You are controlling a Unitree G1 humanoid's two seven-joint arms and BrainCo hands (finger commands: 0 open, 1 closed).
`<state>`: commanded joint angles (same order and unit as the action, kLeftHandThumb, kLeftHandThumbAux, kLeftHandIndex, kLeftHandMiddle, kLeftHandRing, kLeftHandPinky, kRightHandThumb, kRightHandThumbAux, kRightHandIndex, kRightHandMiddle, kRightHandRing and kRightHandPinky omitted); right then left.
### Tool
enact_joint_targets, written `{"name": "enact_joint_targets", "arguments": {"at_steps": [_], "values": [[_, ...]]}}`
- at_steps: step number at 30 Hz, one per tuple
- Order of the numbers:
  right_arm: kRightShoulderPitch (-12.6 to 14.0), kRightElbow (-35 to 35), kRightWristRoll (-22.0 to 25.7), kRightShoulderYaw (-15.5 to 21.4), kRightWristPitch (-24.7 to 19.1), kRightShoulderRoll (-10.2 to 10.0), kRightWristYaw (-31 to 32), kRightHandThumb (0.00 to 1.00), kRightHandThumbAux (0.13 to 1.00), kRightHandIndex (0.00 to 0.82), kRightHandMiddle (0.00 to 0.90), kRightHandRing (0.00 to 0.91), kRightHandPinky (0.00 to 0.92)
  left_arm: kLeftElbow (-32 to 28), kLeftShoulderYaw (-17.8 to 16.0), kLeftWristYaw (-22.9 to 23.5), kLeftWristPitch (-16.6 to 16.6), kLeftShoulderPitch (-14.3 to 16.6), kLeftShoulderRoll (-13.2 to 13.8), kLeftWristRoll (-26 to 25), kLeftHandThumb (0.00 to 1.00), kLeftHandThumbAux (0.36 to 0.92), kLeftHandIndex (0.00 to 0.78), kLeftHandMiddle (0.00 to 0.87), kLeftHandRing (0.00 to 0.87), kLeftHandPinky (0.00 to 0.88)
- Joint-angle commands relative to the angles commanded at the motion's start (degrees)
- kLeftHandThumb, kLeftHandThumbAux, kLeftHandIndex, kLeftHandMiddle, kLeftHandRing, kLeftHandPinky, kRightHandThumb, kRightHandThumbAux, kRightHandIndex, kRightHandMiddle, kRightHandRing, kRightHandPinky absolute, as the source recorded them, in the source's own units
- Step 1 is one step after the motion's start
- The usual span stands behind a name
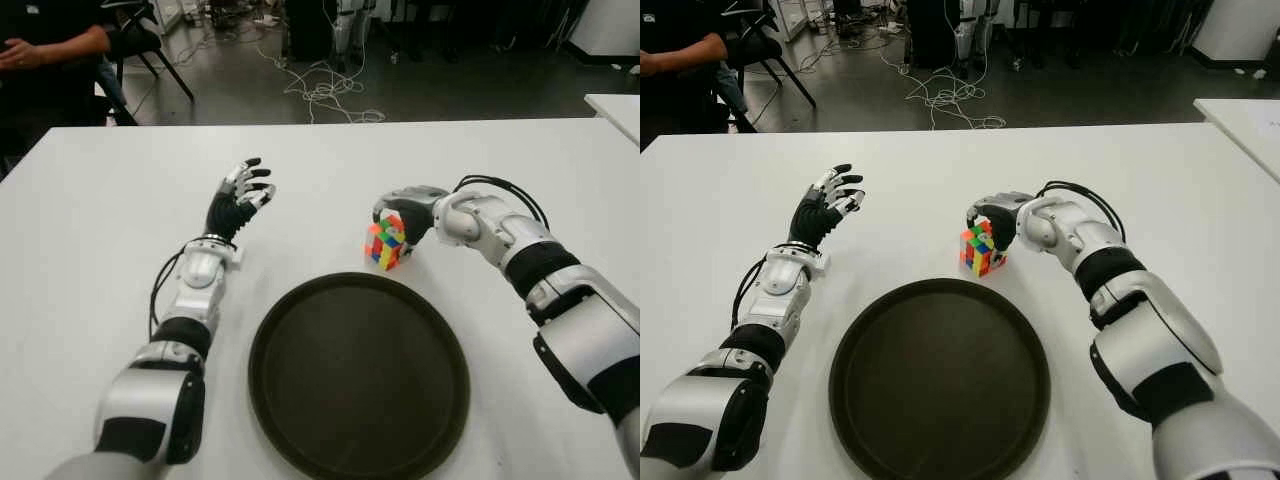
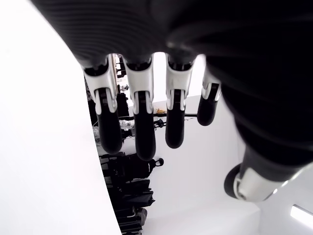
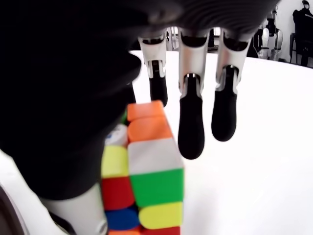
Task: Pick up the Rubik's Cube and put it in the plate
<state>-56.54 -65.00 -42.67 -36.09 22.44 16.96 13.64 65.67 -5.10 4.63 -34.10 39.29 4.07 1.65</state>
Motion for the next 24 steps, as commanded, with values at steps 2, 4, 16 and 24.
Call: {"name": "enact_joint_targets", "arguments": {"at_steps": [2, 4, 16, 24], "values": [[0.21, -0.17, -0.09, -0.08, 0.2, -0.09, -0.38, 0.0, 0.871, 0.491, 0.624, 0.607, 0.56, -0.01, 0.01, -0.01, 0.06, 0.01, -0.02, 0.04, 0.114, 0.639, 0.168, 0.245, 0.278, 0.323], [0.31, -0.34, -0.13, -0.14, 0.47, -0.14, -0.66, 0.0, 0.868, 0.492, 0.622, 0.606, 0.559, -0.02, 0.03, -0.08, 0.11, 0.01, -0.02, 0.11, 0.115, 0.64, 0.17, 0.245, 0.278, 0.323], [0.58, -0.9, -0.06, -0.36, 0.65, -0.73, -0.02, 0.0, 0.864, 0.472, 0.602, 0.592, 0.543, -0.24, -0.02, -0.23, 0.19, -0.05, -0.19, 0.06, 0.125, 0.656, 0.17, 0.249, 0.281, 0.322], [0.72, -0.77, -0.4, -0.58, 0.58, -0.8, -0.92, 0.0, 0.862, 0.46, 0.59, 0.582, 0.539, -0.1, -0.1, -0.16, 0.33, 0.05, -0.15, 0.04, 0.131, 0.649, 0.169, 0.249, 0.279, 0.321]]}}
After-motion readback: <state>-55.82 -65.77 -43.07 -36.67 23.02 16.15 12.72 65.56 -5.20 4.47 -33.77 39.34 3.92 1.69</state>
